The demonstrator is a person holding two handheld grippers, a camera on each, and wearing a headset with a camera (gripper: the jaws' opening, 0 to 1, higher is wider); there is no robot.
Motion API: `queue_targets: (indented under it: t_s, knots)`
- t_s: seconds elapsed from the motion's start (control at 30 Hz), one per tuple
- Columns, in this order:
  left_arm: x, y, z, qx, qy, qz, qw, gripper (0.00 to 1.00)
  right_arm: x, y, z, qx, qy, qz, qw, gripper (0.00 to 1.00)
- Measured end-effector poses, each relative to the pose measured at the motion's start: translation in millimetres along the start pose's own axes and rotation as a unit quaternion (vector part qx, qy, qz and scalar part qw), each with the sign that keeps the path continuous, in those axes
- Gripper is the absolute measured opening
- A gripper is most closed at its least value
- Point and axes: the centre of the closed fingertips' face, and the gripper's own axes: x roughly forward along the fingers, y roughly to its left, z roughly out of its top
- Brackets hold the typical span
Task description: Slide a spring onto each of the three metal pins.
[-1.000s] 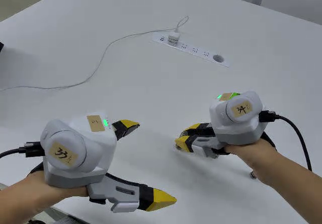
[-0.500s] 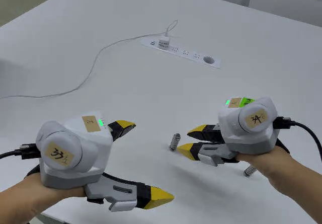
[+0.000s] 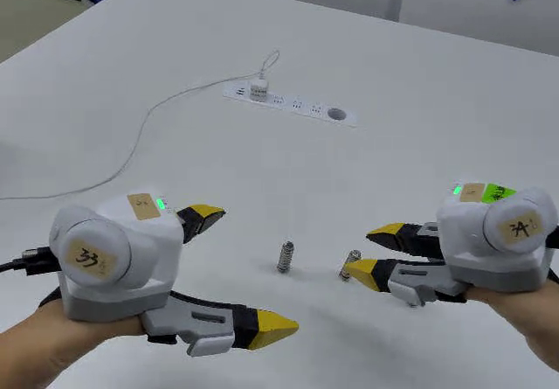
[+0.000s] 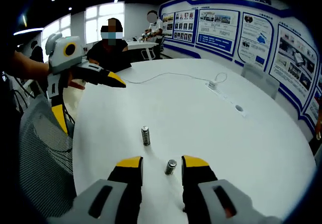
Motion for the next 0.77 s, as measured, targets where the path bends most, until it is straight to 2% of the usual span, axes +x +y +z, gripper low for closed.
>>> queue_targets:
  t_s: [0.07,0.17,0.37,0.43,0.5,0.6,0.77]
  knots:
    - [-0.7,2.7,4.3,-0.004,-0.007,0.003,1.0,0.98,-11.1,-8.2,-2.9,0.012,-0.006,-0.016,0.9998,0.32]
    - [-1.6,6.5,4.9,-0.002,-0.004,0.009,0.9999,0.98,-26.9,-15.0,-8.9,0.026,-0.011,-0.027,0.9992,0.35]
    - [-6.5,11.9,8.4,-0.005,-0.008,0.018,0.9998,0.98,-57.5,-19.3,-24.1,0.056,-0.022,-0.041,0.9974,0.4]
    - [-8.8,14.5,8.5,-0.001,-0.006,0.023,0.9997,0.98,-66.6,-20.4,-31.4,0.054,-0.022,-0.04,0.9975,0.43]
    - [-12.4,16.4,9.9,-0.007,-0.01,0.027,0.9996,0.98,-76.8,-28.7,-38.0,0.054,-0.017,-0.054,0.9969,0.45]
    - [-16.2,11.9,13.4,-0.033,-0.019,0.014,0.9992,1.0,-89.7,-35.4,-38.7,0.07,-0.032,-0.06,0.9952,0.48]
    - [-23.0,13.9,14.1,-0.037,-0.023,0.015,0.9989,1.0,-101.3,-34.5,-43.4,0.103,-0.037,-0.068,0.9917,0.54]
